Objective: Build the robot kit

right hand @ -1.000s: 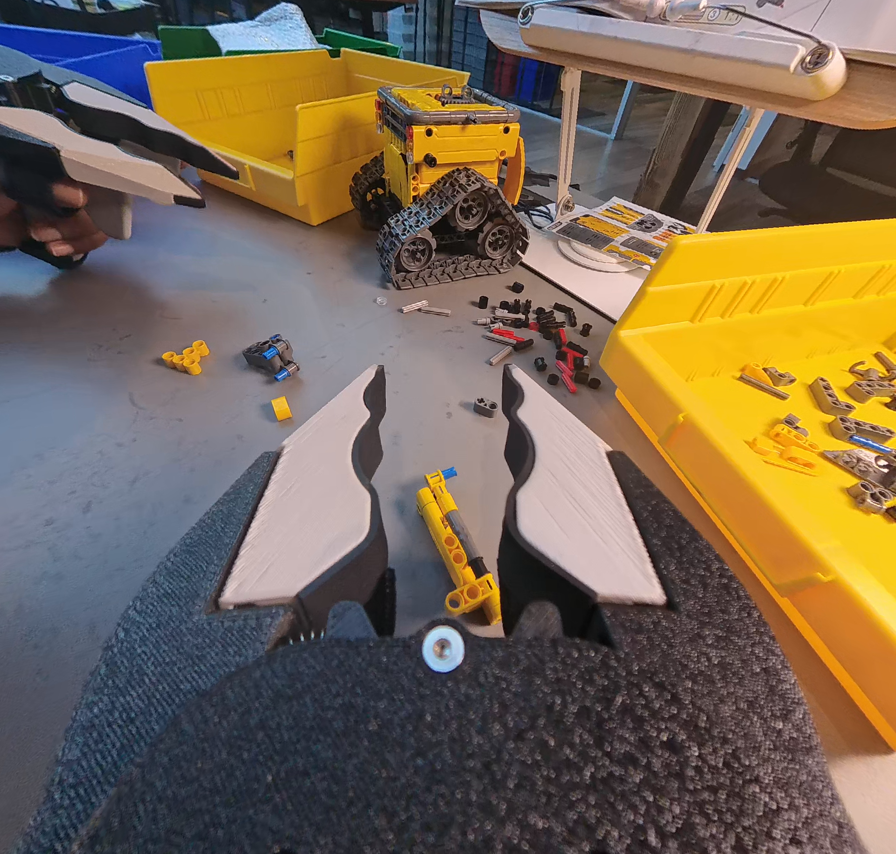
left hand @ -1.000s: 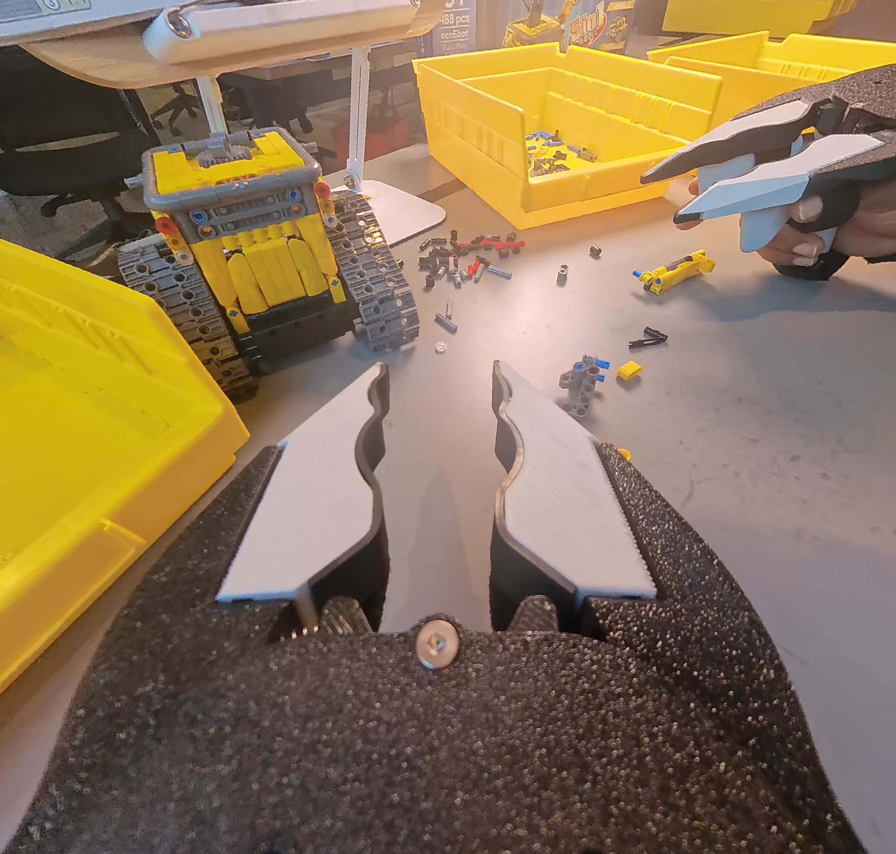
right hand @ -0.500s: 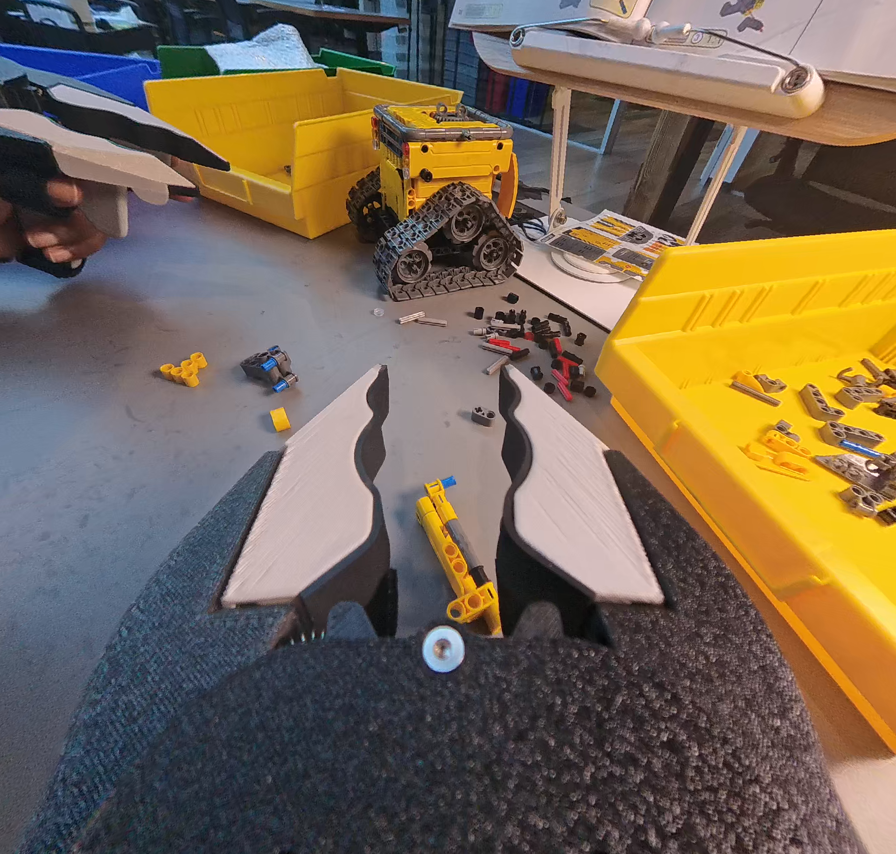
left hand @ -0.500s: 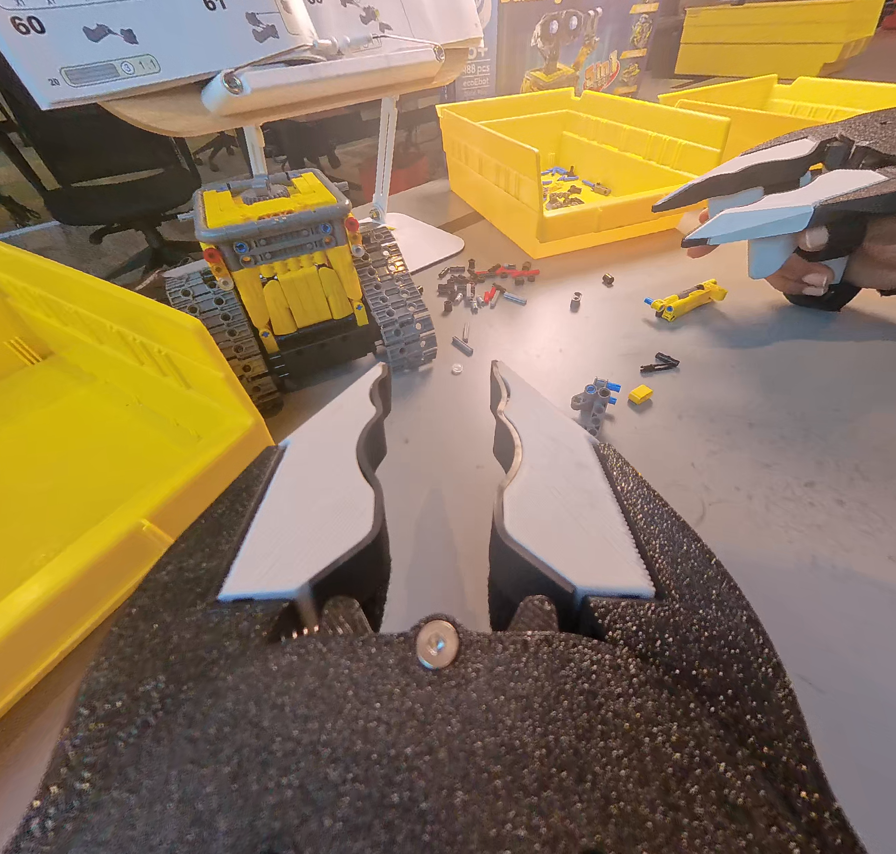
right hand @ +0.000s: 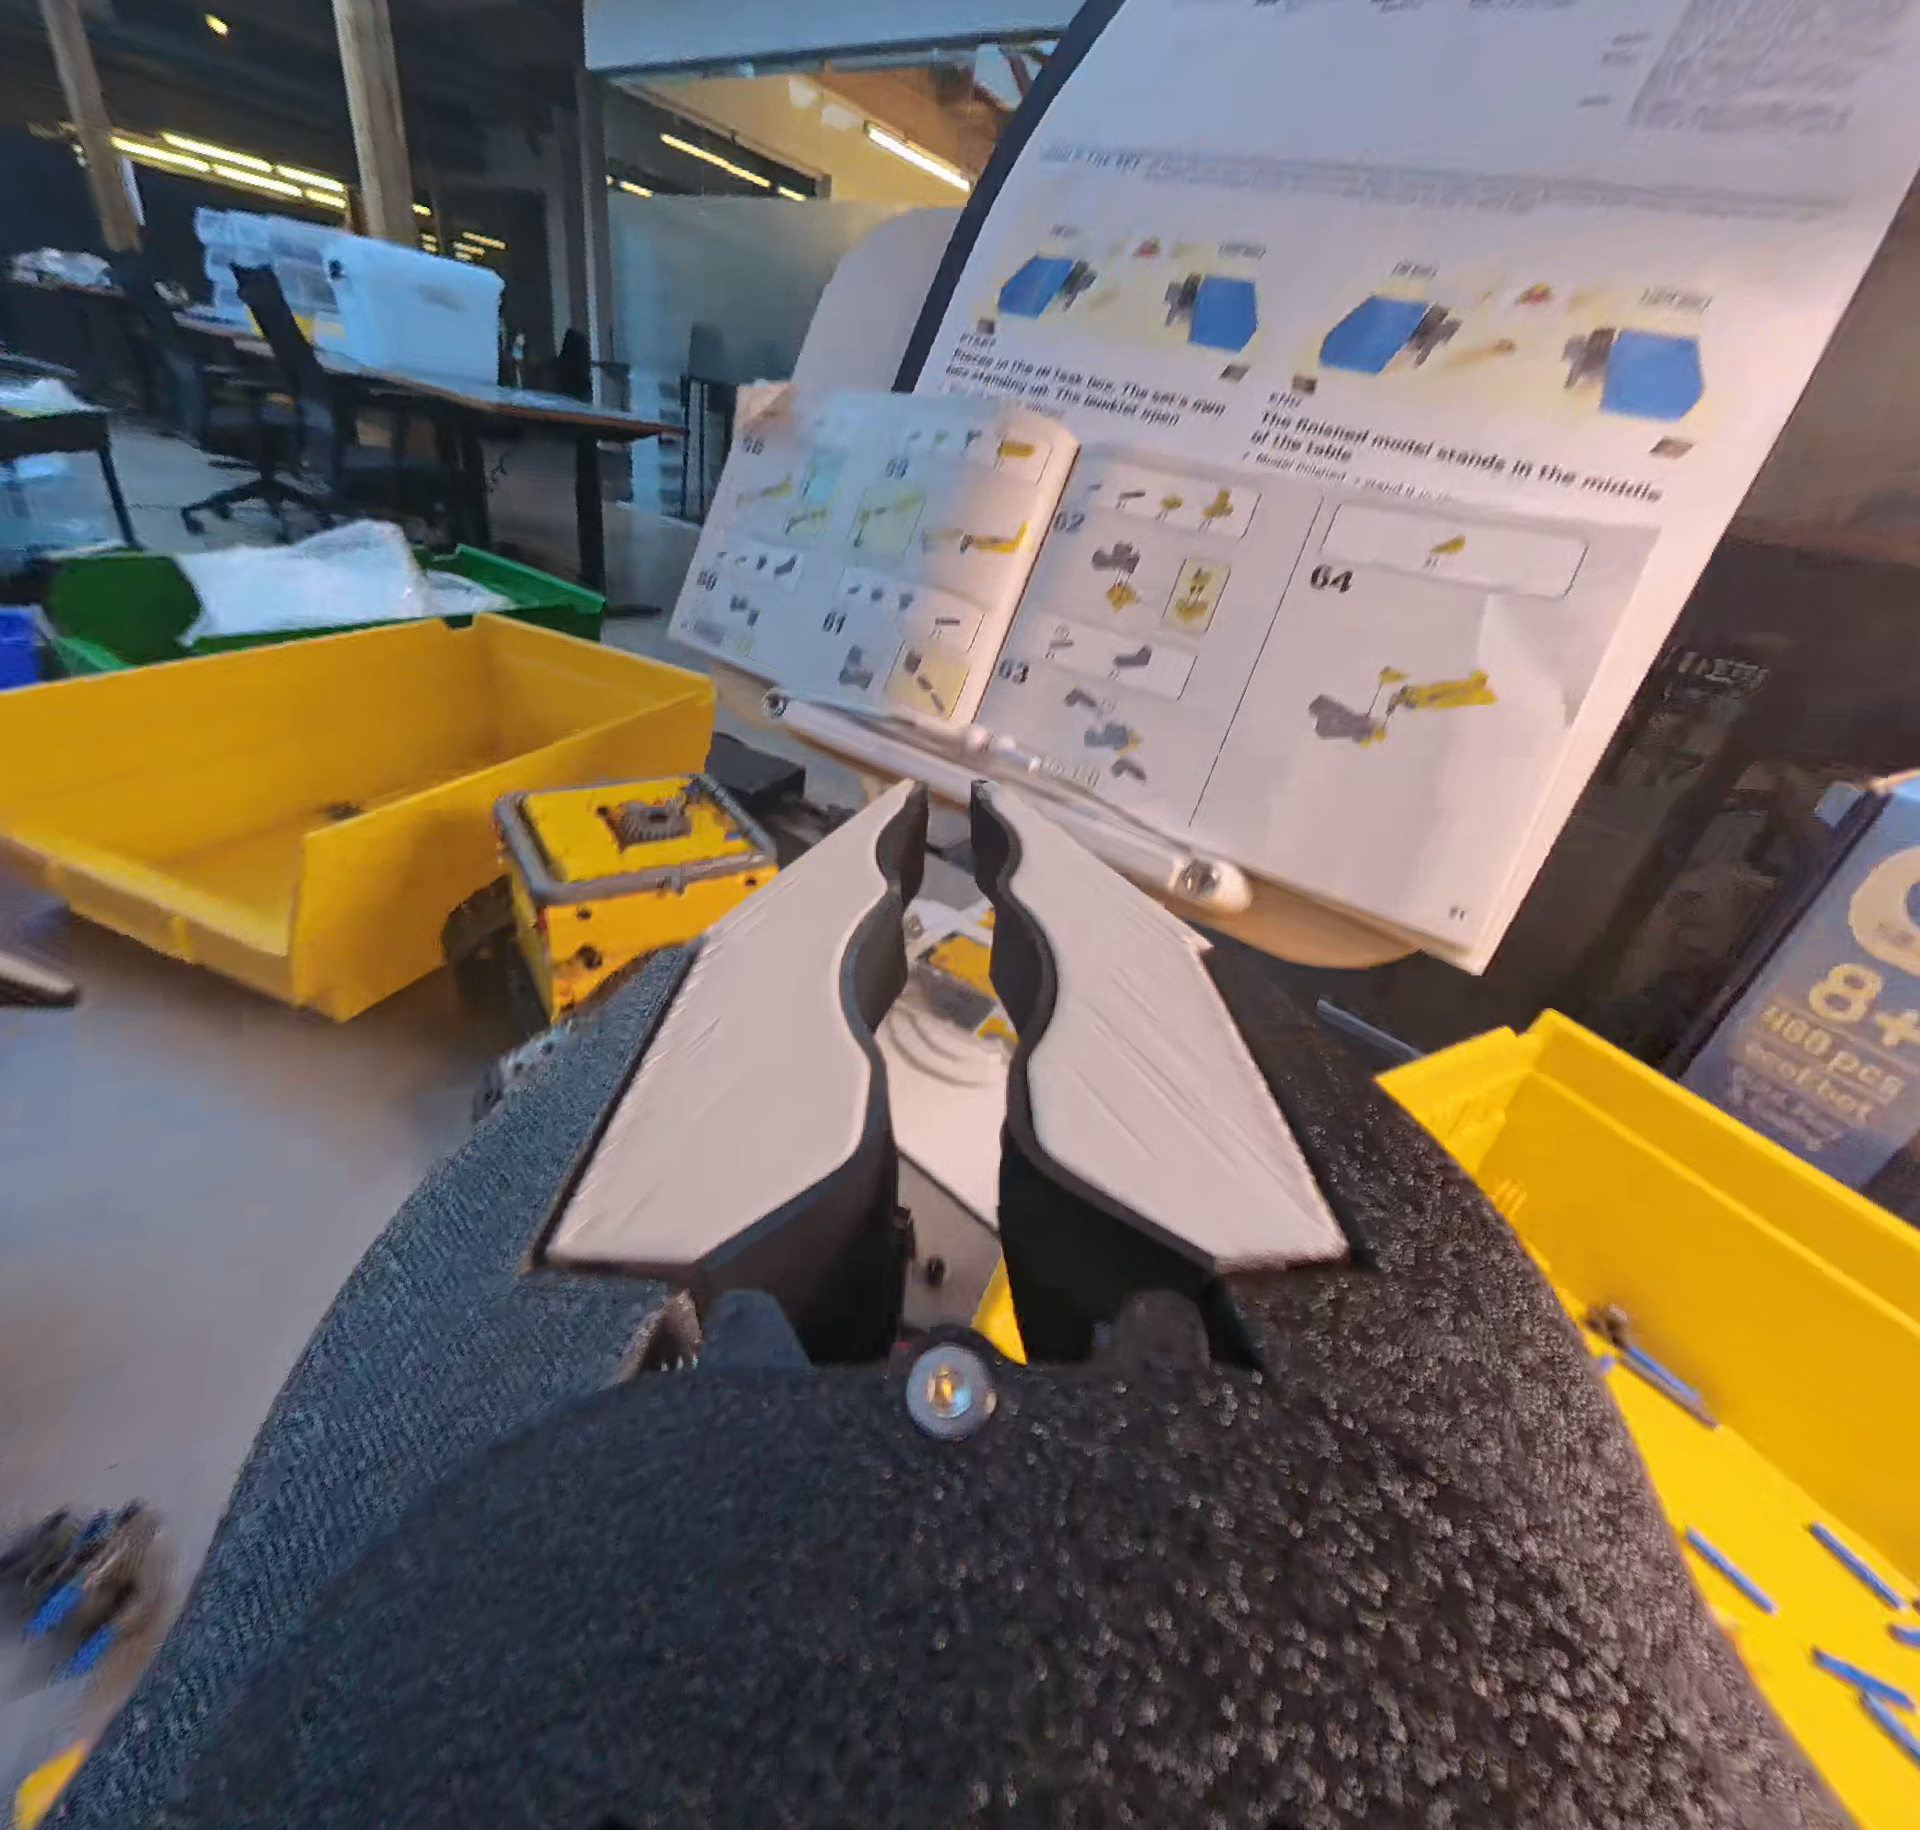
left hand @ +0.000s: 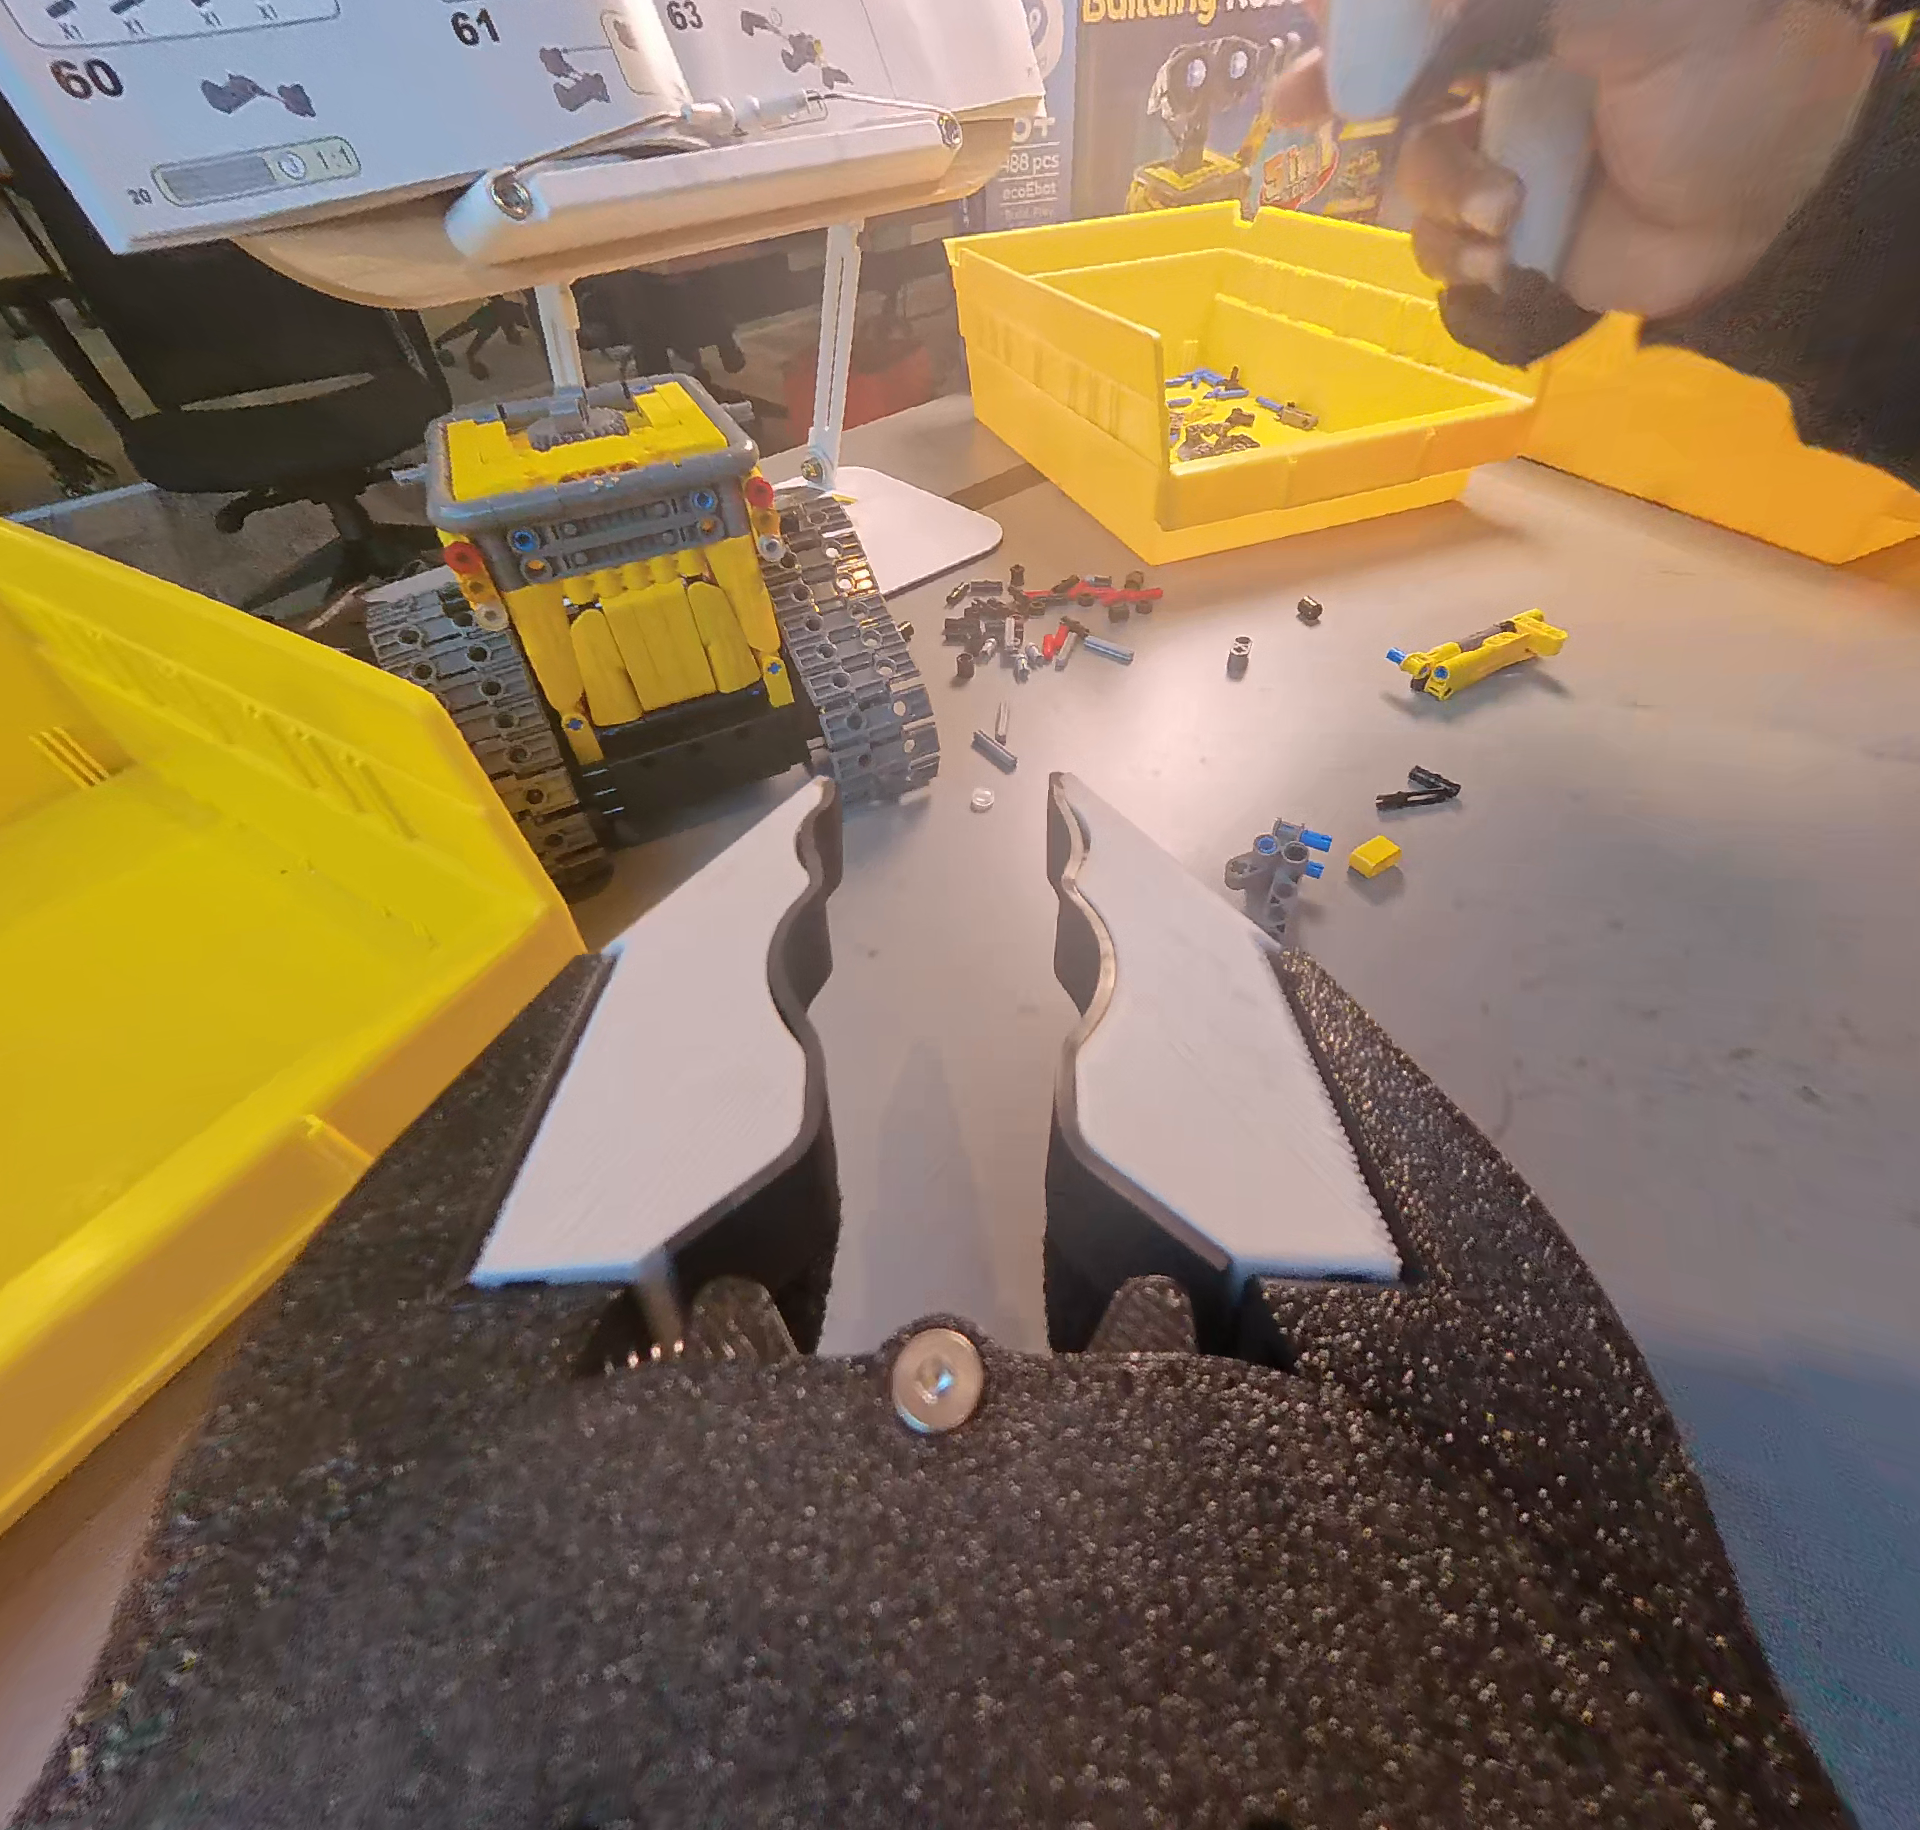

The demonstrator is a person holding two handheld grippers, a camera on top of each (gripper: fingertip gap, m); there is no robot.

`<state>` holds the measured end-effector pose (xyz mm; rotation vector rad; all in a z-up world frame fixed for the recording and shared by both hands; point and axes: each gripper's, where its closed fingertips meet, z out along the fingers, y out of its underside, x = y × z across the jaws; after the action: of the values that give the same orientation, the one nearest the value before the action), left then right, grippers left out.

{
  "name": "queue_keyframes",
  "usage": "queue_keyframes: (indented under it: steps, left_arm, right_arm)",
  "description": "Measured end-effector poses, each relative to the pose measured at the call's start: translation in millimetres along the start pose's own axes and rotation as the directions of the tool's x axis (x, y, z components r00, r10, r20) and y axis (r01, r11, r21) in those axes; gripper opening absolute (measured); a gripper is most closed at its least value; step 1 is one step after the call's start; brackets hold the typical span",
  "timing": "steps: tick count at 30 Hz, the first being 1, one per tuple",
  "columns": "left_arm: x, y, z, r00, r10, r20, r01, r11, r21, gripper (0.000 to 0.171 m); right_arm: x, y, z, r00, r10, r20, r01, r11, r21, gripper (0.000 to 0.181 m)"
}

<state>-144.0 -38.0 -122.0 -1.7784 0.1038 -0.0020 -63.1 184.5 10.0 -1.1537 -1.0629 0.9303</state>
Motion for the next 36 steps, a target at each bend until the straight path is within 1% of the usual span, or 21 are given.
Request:
queue_keyframes:
  steps: [2,5,8,10,14,20,32,36]
  left_arm:
    - [-2,-1,-1,1.0,0.009,0.013,-0.009,1.0,0.003,0.038]
    - [-5,0,-2,1.0,0.006,0.019,-0.007,1.0,0.003,0.038]
    - [-6,1,-1,1.0,0.005,0.018,-0.005,1.0,0.0,0.038]
    - [-7,3,0,1.0,0.004,0.017,-0.003,1.0,-0.006,0.038]
    - [-9,6,0,1.0,0.001,0.018,0.0,1.0,-0.014,0.037]
    - [-13,9,2,1.0,-0.02,0.016,0.021,1.0,-0.022,0.037]
    - [-13,10,3,1.0,-0.028,0.013,0.028,0.999,-0.024,0.037]
    - [-13,10,3,1.0,-0.024,0.014,0.025,0.999,-0.025,0.036]
  right_arm:
    - [15,-15,26,1.0,-0.003,-0.015,0.004,1.0,0.03,0.004]
    - [34,-21,69,0.998,-0.05,-0.028,0.051,0.999,0.011,0.001]
    - [45,-18,108,0.994,-0.103,-0.026,0.102,0.994,-0.033,0.0]
    - [50,-14,129,0.995,-0.092,-0.026,0.09,0.994,-0.065,0.0]
    - [58,-4,153,0.996,-0.08,-0.028,0.077,0.991,-0.111,0.0]
    - [65,2,160,0.994,-0.098,-0.044,0.091,0.987,-0.129,0.001]
    - [82,7,149,0.99,-0.112,-0.09,0.1,0.986,-0.133,0.001]
    - [84,7,148,0.991,-0.105,-0.087,0.093,0.987,-0.134,0.002]
